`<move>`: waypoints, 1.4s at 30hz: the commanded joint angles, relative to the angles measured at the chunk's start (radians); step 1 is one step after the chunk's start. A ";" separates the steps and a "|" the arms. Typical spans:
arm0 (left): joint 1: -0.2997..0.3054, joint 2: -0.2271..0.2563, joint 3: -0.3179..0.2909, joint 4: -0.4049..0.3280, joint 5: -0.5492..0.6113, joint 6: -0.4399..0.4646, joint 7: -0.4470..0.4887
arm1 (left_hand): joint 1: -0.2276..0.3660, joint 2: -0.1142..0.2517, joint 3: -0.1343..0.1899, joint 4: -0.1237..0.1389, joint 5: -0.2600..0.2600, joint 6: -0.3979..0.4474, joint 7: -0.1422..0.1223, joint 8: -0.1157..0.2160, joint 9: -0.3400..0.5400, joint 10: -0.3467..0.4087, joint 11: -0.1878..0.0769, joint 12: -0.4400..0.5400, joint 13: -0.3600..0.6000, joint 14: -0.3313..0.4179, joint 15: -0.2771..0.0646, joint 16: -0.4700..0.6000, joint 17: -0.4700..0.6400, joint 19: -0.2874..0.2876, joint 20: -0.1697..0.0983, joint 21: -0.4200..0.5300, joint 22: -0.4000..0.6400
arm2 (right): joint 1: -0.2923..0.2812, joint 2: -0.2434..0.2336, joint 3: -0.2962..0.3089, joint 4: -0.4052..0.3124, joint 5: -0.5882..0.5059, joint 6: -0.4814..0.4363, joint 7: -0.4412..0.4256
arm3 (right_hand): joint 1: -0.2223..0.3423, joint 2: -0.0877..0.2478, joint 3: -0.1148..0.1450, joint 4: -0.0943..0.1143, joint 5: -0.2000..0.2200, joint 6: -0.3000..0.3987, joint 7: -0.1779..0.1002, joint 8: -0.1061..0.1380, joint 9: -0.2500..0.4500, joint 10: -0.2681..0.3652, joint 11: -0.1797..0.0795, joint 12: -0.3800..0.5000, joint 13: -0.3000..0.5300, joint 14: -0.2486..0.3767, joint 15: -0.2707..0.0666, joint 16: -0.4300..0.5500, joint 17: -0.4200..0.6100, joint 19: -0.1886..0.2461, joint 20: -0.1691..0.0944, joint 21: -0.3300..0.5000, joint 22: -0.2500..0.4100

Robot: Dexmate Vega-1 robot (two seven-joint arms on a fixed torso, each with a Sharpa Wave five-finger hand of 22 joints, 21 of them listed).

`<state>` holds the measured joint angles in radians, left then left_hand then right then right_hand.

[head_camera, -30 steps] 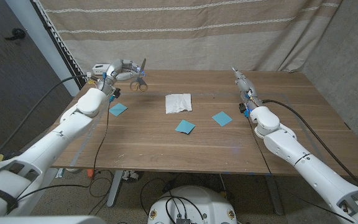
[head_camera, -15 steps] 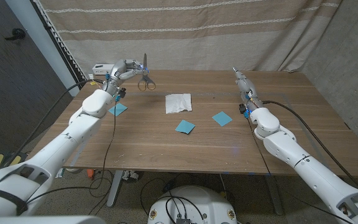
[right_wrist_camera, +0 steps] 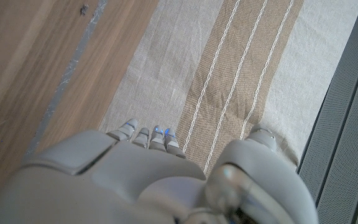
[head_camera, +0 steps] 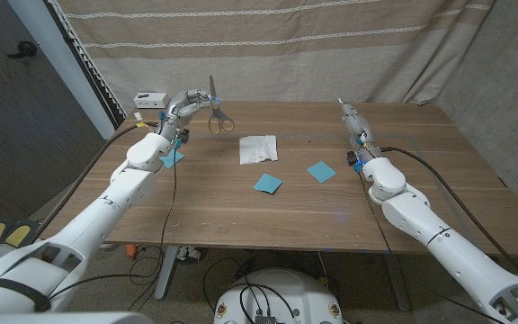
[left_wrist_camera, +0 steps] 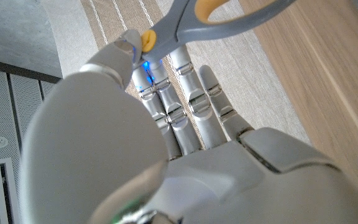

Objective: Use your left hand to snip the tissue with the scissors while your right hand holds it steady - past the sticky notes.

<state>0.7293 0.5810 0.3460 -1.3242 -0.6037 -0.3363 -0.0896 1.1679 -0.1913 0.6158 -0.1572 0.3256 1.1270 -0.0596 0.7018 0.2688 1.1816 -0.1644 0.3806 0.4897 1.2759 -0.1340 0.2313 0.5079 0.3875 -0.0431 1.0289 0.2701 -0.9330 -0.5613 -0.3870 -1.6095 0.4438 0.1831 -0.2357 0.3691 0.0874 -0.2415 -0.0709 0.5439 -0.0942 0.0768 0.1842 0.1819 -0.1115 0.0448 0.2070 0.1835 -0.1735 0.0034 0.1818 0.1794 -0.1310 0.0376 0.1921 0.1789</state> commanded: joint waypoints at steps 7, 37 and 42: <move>0.013 -0.064 -0.017 -0.025 -0.142 0.079 -0.034 | 0.016 0.017 0.002 0.004 0.003 0.003 0.014 -0.007 -0.005 0.026 -0.029 0.008 -0.001 0.114 -0.104 0.006 0.000 0.026 -0.112 0.022 -0.005 | 0.006 0.006 -0.004 0.021 -0.010 0.022 0.003 | 0.008 0.017 -0.009 -0.003 -0.002 0.018 -0.007 0.012 0.003 0.017 -0.004 0.010 0.005 -0.018 -0.010 0.005 0.001 0.004 -0.004 0.005 0.002; 0.031 -0.213 -0.061 -0.022 -0.327 0.149 0.044 | 0.020 0.024 -0.008 0.009 -0.006 0.000 0.010 -0.025 -0.015 0.017 -0.031 0.017 -0.003 0.113 -0.104 0.005 -0.009 0.005 -0.117 0.042 -0.022 | -0.060 -0.033 0.003 -0.076 -0.078 -0.001 -0.052 | 0.025 0.009 -0.012 -0.013 0.001 0.027 -0.007 0.015 0.003 0.050 -0.006 0.022 0.005 0.023 -0.013 0.014 0.001 0.017 0.002 0.009 0.001; 0.016 -0.230 -0.061 0.002 -0.342 0.154 0.029 | 0.020 0.023 -0.008 0.009 -0.006 -0.001 0.008 -0.027 -0.016 0.016 -0.032 0.019 -0.002 0.112 -0.104 0.004 -0.011 0.002 -0.116 0.044 -0.025 | -0.077 -0.042 0.005 -0.101 -0.089 -0.004 -0.057 | 0.032 0.008 -0.012 -0.016 0.002 0.031 -0.010 0.016 0.002 0.067 -0.015 0.028 0.006 0.029 -0.019 0.014 0.001 0.021 0.000 0.010 0.001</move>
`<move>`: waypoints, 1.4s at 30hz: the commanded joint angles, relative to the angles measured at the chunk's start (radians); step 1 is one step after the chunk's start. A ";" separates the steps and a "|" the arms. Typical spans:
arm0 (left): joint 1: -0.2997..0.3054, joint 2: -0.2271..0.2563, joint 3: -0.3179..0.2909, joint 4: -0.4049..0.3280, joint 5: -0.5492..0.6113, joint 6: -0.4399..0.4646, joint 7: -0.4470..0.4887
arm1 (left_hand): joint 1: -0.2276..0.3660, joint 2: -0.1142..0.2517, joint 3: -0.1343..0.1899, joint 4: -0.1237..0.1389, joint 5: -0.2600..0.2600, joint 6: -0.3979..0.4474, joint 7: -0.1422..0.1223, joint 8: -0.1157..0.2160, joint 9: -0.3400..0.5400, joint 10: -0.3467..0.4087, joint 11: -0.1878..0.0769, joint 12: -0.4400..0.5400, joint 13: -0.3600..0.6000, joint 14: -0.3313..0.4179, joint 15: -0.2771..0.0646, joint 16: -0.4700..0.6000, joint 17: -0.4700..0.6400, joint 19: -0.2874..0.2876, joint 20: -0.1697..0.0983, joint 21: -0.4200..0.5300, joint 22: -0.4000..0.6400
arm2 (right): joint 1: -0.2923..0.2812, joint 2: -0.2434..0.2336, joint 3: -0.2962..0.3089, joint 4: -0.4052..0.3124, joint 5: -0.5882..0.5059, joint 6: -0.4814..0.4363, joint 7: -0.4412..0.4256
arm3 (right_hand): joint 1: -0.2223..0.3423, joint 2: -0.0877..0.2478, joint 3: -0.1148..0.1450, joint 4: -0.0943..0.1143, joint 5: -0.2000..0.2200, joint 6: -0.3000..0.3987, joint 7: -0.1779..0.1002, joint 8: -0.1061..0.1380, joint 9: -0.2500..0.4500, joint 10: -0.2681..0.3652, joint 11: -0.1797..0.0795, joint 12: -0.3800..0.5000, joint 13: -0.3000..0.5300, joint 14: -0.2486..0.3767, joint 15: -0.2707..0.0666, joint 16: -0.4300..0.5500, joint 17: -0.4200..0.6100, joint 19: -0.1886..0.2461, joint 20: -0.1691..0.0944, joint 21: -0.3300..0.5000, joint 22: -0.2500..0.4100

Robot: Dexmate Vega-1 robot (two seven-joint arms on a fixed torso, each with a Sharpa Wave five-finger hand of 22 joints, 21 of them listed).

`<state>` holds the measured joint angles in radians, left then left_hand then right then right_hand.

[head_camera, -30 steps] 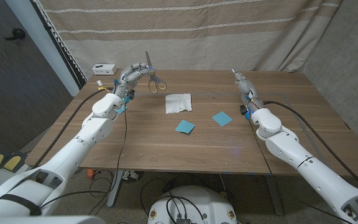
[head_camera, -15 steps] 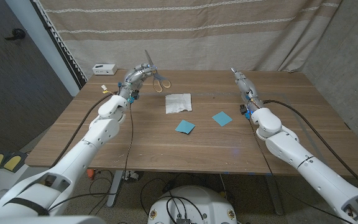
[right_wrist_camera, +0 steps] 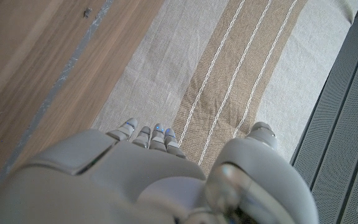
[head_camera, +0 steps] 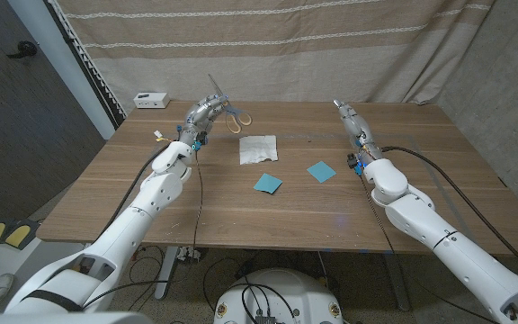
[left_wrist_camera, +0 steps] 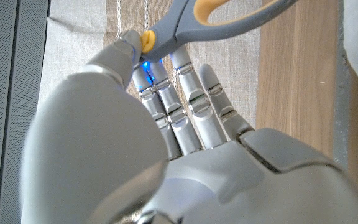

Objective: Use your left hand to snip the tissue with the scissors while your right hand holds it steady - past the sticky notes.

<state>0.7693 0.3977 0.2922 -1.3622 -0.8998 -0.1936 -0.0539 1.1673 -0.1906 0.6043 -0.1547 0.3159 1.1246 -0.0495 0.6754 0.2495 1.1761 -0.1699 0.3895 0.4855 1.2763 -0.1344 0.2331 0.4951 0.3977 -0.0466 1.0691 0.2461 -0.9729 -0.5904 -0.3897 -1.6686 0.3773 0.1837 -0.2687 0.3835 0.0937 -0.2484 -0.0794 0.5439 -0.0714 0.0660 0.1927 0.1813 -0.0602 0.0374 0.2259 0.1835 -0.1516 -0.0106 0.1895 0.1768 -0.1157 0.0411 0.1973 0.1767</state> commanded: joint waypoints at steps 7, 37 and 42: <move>-0.039 -0.071 -0.001 0.055 -0.087 0.054 -0.033 | 0.020 0.021 0.005 0.007 0.006 0.003 -0.007 -0.001 0.004 0.018 -0.024 0.008 0.000 0.108 -0.104 0.000 0.000 -0.018 -0.112 0.003 -0.005 | -0.064 -0.009 0.015 -0.064 -0.045 -0.005 -0.061 | 0.031 0.004 -0.003 -0.014 0.005 0.062 -0.030 0.025 0.003 0.028 -0.011 0.011 0.006 0.004 -0.020 0.000 0.003 0.004 -0.010 0.002 0.003; -0.028 -0.142 0.029 -0.012 -0.171 0.184 0.043 | 0.019 0.026 0.002 0.011 0.010 0.006 -0.009 0.006 0.014 0.011 -0.026 0.013 0.003 0.106 -0.104 -0.003 -0.003 -0.042 -0.115 0.013 -0.016 | -0.109 -0.011 0.003 -0.157 -0.127 -0.044 -0.106 | 0.084 0.018 0.006 -0.033 0.014 0.242 -0.087 0.068 0.006 0.063 -0.026 0.017 0.005 0.007 -0.033 -0.006 0.001 0.009 0.000 0.000 0.002; -0.033 -0.153 0.038 -0.005 -0.170 0.187 0.048 | 0.020 0.026 -0.001 0.011 0.010 0.005 -0.012 0.008 0.016 0.011 -0.026 0.013 0.001 0.107 -0.104 -0.003 -0.003 -0.043 -0.115 0.016 -0.017 | -0.108 -0.013 0.002 -0.173 -0.154 -0.065 -0.124 | 0.091 0.018 0.008 -0.036 0.015 0.244 -0.090 0.067 0.007 0.063 -0.026 0.016 0.005 0.008 -0.033 -0.006 0.001 0.010 0.001 0.000 0.002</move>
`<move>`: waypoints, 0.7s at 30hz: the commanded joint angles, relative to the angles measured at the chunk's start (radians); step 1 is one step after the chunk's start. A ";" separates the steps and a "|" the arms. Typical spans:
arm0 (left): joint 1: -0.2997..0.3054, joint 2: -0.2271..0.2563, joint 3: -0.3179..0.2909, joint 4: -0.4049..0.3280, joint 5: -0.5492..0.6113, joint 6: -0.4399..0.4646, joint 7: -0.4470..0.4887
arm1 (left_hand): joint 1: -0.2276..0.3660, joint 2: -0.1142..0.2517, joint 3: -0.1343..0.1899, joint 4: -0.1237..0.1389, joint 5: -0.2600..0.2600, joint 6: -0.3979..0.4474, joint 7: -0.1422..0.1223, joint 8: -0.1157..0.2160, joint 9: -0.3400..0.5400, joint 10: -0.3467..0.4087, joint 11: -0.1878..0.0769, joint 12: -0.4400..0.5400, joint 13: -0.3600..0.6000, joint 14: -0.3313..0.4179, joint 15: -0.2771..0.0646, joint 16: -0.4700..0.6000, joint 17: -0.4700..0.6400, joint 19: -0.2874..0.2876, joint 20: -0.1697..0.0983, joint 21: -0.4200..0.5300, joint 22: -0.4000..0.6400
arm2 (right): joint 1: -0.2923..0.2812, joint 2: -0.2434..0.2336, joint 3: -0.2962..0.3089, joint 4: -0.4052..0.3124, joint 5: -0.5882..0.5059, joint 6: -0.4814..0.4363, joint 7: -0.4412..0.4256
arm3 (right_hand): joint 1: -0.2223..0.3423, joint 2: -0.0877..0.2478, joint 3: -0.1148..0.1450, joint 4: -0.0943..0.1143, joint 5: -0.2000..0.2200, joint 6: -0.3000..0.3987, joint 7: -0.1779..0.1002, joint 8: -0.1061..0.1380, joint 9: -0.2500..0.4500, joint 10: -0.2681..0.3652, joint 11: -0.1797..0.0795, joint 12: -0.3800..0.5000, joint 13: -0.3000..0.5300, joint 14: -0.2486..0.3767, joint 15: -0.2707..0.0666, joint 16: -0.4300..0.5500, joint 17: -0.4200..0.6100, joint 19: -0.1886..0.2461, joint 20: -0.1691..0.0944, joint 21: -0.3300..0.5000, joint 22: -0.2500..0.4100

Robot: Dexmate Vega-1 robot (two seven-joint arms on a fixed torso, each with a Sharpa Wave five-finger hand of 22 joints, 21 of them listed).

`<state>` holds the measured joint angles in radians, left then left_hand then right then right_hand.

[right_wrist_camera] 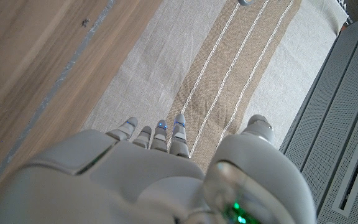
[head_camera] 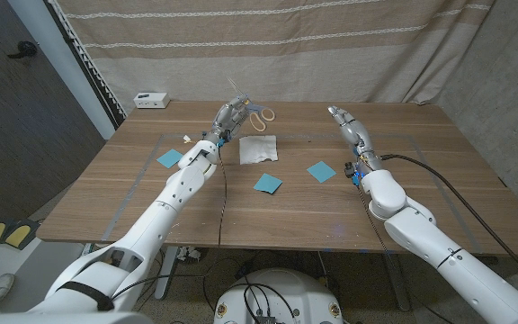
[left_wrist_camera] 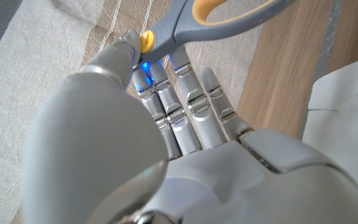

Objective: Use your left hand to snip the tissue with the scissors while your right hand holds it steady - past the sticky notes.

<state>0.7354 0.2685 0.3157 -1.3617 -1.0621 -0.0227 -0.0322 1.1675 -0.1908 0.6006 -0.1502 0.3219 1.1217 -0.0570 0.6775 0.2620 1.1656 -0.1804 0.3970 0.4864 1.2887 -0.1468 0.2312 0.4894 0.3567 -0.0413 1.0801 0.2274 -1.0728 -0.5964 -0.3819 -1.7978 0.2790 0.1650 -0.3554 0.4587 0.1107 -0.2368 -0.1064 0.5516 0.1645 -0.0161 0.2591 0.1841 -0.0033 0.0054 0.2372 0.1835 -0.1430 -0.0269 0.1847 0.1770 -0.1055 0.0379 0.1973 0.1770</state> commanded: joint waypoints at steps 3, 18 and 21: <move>-0.002 -0.032 0.018 0.005 -0.007 0.015 0.026 | 0.020 0.026 0.002 0.007 0.004 0.008 -0.004 0.007 0.005 0.021 -0.015 0.006 0.000 0.095 -0.091 -0.001 0.002 -0.002 -0.120 0.006 0.001 | -0.005 -0.011 -0.005 -0.048 -0.069 -0.054 -0.041 | 0.022 0.001 -0.003 -0.012 0.008 0.011 -0.011 0.001 0.004 0.008 0.004 0.006 0.005 -0.001 -0.017 -0.002 0.001 0.001 0.004 0.000 0.002; -0.028 -0.054 0.014 0.053 -0.026 0.039 0.022 | 0.023 0.027 -0.001 0.007 0.004 0.007 -0.008 0.011 0.011 0.022 -0.015 0.008 -0.003 0.094 -0.091 -0.002 0.001 -0.009 -0.120 0.010 -0.002 | -0.010 -0.008 -0.008 -0.060 -0.109 -0.083 -0.066 | 0.099 0.009 0.018 -0.041 0.022 0.086 -0.028 0.020 0.008 0.028 -0.005 0.009 0.005 0.007 -0.020 -0.002 0.000 0.034 0.011 0.005 0.000; -0.031 -0.063 0.007 0.063 -0.036 0.038 0.016 | 0.024 0.027 -0.002 0.006 0.004 0.011 -0.009 0.014 0.013 0.024 -0.016 0.010 -0.002 0.094 -0.091 -0.002 0.001 -0.010 -0.120 0.011 -0.002 | -0.018 -0.013 -0.009 -0.076 -0.120 -0.096 -0.073 | 0.111 0.011 0.021 -0.044 0.025 0.103 -0.028 0.025 0.009 0.030 -0.010 0.009 0.005 0.003 -0.022 -0.004 0.000 0.028 0.013 0.002 0.000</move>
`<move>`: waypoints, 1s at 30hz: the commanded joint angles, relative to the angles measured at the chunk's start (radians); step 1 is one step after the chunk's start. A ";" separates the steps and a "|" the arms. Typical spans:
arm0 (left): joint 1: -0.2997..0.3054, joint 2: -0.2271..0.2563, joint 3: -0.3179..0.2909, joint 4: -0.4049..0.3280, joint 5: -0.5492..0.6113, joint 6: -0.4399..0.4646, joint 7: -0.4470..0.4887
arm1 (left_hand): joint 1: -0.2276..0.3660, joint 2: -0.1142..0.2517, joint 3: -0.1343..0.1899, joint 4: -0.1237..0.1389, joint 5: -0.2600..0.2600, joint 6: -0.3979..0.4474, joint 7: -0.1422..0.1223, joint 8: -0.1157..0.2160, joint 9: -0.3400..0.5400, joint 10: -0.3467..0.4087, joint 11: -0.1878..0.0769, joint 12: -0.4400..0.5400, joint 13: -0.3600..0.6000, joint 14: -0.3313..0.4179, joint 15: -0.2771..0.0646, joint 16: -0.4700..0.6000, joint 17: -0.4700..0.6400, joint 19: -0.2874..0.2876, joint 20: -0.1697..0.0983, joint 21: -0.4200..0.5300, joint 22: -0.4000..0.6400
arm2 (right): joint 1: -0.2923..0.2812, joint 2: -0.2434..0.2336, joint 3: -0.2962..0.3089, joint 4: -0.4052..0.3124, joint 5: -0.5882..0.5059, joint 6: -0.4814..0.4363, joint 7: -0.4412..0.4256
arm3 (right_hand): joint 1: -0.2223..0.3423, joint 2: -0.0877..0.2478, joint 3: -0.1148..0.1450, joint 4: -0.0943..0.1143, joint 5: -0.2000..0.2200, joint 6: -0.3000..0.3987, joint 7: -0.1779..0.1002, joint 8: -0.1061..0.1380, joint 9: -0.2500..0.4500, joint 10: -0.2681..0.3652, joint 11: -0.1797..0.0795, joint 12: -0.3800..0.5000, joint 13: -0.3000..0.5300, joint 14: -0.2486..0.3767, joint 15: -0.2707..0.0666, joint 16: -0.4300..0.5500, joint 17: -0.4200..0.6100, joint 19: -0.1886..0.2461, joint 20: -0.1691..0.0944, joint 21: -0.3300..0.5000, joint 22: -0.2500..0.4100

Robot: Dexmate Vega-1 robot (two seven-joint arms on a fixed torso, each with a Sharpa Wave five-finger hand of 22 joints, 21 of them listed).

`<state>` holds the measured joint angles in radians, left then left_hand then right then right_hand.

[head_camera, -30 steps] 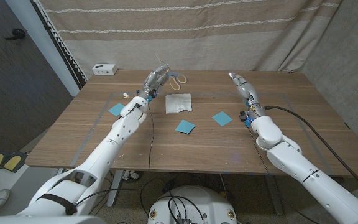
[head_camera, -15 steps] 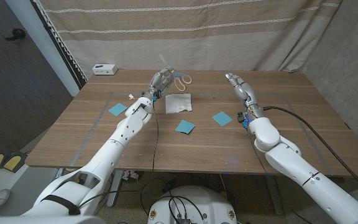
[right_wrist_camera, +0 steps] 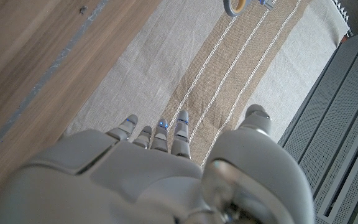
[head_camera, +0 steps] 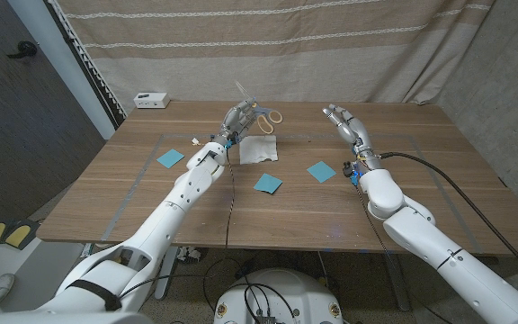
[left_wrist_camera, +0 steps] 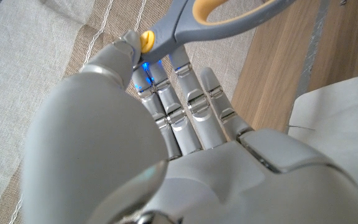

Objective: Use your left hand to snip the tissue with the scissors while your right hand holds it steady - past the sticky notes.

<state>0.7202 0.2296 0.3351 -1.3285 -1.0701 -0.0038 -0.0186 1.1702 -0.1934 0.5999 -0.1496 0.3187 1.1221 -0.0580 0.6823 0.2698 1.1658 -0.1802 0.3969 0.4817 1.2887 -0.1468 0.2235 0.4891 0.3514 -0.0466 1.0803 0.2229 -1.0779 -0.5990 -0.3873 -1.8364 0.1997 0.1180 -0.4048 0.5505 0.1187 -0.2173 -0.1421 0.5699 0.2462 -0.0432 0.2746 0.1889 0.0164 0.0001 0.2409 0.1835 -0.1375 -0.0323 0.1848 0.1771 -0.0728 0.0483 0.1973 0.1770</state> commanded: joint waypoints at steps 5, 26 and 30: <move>-0.016 -0.030 -0.021 0.031 -0.050 0.037 0.002 | 0.022 0.030 -0.004 0.006 0.007 0.013 -0.007 0.013 0.008 0.023 -0.016 0.010 0.001 0.094 -0.091 0.006 0.001 -0.007 -0.114 0.012 0.001 | -0.019 -0.003 -0.009 -0.052 -0.062 -0.056 -0.042 | 0.027 0.004 0.004 -0.010 0.008 0.025 -0.002 0.010 0.005 0.011 -0.005 0.005 0.005 -0.003 -0.018 -0.004 -0.001 -0.006 0.004 0.001 0.000; -0.046 -0.059 -0.027 0.062 -0.079 0.071 0.009 | 0.024 0.031 -0.007 0.008 0.007 0.012 -0.010 0.021 0.018 0.021 -0.017 0.013 0.000 0.094 -0.091 0.006 0.000 -0.011 -0.112 0.016 -0.002 | 0.009 0.008 -0.061 -0.120 -0.183 -0.204 -0.093 | 0.123 0.016 0.033 -0.023 0.026 0.066 -0.009 0.019 0.017 0.022 -0.011 0.004 0.005 0.008 -0.025 -0.002 -0.001 0.001 0.000 0.000 0.000; -0.054 -0.054 -0.027 0.057 -0.078 0.090 0.031 | 0.024 0.032 -0.008 0.008 0.007 0.011 -0.010 0.022 0.020 0.022 -0.017 0.013 -0.002 0.094 -0.091 0.005 -0.001 -0.012 -0.111 0.017 -0.003 | 0.012 0.009 -0.064 -0.123 -0.205 -0.214 -0.109 | 0.136 0.017 0.037 -0.023 0.028 0.083 -0.015 0.026 0.019 0.026 -0.011 0.005 0.005 0.008 -0.026 -0.002 -0.002 0.004 -0.001 0.000 0.000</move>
<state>0.6827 0.1800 0.3122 -1.2753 -1.1399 0.0583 -0.0199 1.1725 -0.1957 0.5921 -0.1422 0.3219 1.1264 -0.0662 0.6966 0.2860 1.1676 -0.1786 0.4005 0.4775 1.2887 -0.1468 0.2197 0.4848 0.3460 -0.0412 1.0880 0.2183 -1.0834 -0.5943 -0.4316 -1.9408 0.0764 -0.0173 -0.4753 0.6731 0.1357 -0.1870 -0.1644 0.5922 0.3169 -0.0537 0.2927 0.2027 0.0315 -0.0151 0.2409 0.1835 -0.1335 -0.0361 0.1809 0.1719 -0.0729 0.0482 0.1973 0.1771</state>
